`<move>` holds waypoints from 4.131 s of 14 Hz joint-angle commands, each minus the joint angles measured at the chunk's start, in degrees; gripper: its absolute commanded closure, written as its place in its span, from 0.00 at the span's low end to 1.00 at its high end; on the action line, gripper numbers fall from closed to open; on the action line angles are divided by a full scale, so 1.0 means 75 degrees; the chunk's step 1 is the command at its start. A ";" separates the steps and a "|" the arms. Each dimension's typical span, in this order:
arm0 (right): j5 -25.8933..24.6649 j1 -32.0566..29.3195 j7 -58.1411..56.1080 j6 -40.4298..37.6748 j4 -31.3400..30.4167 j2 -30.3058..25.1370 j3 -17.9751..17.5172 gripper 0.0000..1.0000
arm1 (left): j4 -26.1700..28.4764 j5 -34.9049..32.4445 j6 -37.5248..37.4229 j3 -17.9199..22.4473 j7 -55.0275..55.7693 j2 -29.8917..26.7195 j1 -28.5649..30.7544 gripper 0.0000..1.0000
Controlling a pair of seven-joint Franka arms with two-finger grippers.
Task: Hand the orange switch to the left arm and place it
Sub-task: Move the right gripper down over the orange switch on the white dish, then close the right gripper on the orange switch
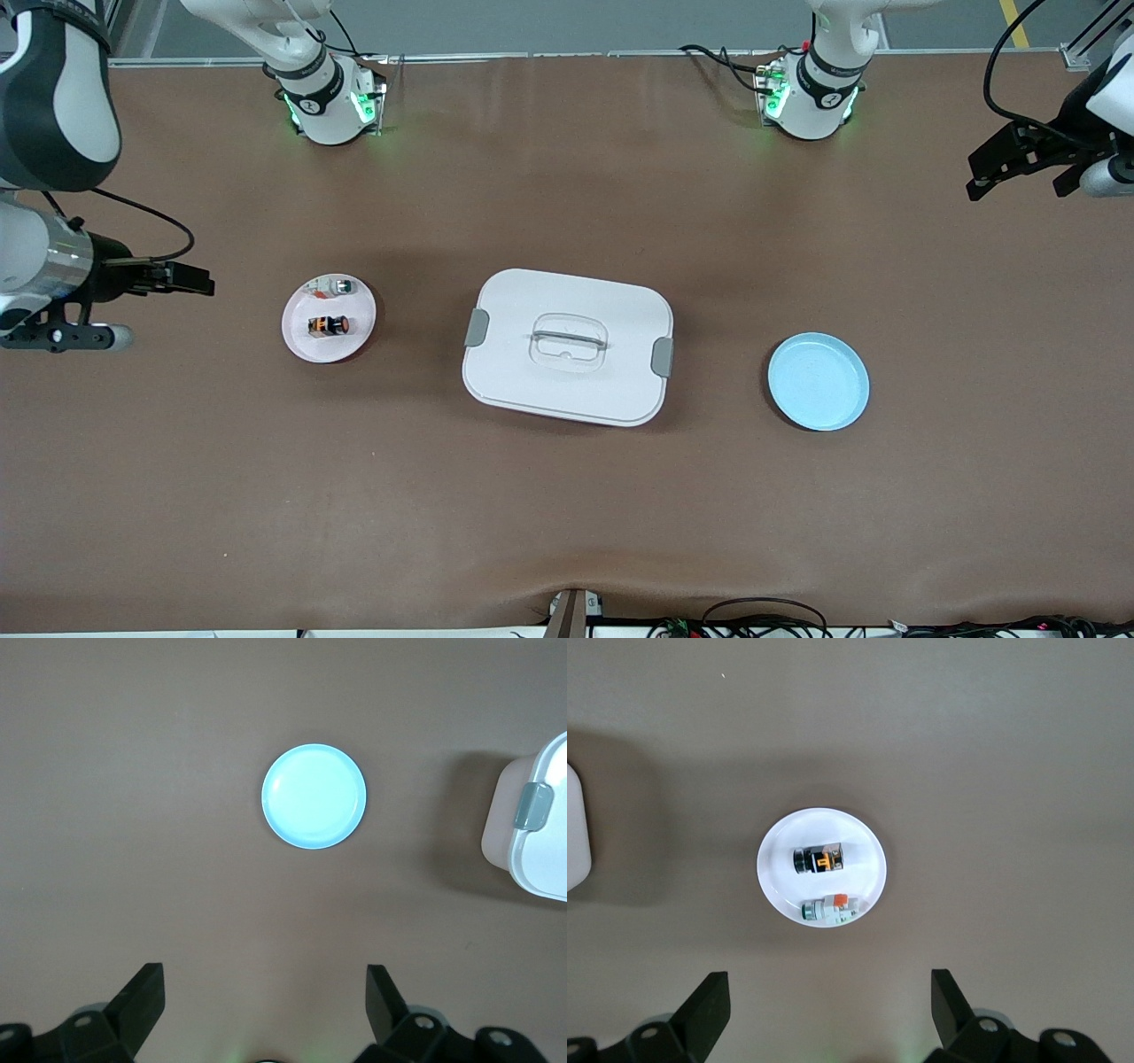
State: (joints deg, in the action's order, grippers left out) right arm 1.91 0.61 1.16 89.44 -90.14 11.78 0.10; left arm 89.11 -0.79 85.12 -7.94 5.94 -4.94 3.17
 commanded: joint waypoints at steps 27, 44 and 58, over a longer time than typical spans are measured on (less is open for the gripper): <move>0.0355 0.0552 0.0161 0.6624 -0.5032 0.0585 -0.0013 0.00 | -0.0046 -0.0024 0.0006 -0.0008 -0.0159 -0.0033 0.0047 0.00; 0.0355 0.0587 0.0219 0.7680 -0.5325 0.1359 -0.0025 0.00 | -0.0034 -0.0024 -0.0005 -0.0008 -0.0159 -0.0021 0.0047 0.00; 0.0308 0.0845 0.0231 0.7481 -0.5384 0.1324 -0.0013 0.97 | -0.0046 -0.0024 -0.0005 -0.0008 -0.0159 0.0014 0.0035 0.00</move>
State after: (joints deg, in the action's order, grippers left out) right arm 4.29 7.25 1.96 146.48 -130.08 22.19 -0.02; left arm 89.13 -0.79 85.24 -7.92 5.94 -4.90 3.22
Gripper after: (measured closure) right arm 0.159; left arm 0.000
